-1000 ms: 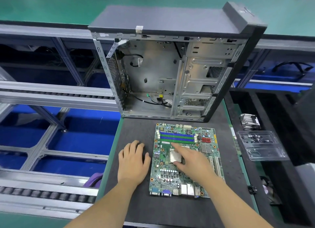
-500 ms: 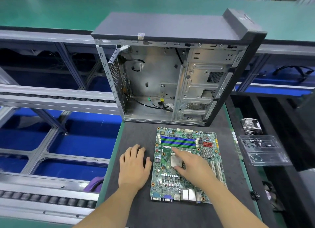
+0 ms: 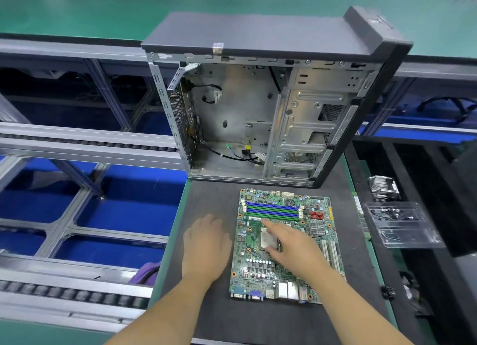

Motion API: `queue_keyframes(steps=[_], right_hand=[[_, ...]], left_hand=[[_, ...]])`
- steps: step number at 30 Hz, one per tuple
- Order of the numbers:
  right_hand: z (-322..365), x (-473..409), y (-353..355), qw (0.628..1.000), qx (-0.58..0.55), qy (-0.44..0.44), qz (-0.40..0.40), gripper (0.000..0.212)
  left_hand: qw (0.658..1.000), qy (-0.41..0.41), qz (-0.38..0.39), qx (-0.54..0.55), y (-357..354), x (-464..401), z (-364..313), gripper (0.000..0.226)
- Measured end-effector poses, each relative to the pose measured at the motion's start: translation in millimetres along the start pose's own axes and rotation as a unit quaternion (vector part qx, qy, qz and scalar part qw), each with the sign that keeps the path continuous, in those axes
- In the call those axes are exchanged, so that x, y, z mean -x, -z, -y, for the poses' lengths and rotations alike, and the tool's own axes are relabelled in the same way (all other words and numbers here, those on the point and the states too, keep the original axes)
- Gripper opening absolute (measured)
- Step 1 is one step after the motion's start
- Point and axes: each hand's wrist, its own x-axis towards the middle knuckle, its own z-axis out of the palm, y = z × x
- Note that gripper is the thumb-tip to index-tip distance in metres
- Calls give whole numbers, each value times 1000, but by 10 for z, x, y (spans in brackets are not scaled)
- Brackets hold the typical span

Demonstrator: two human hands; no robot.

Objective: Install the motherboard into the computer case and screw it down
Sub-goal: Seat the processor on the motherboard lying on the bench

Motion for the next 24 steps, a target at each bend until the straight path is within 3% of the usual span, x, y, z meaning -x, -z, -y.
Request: queue_keyframes(steps=[24], right_hand=[[-25,6,-19,1000,17,6,13,65]], left_hand=[[1000,2,-3,11,22,3,-23,36]])
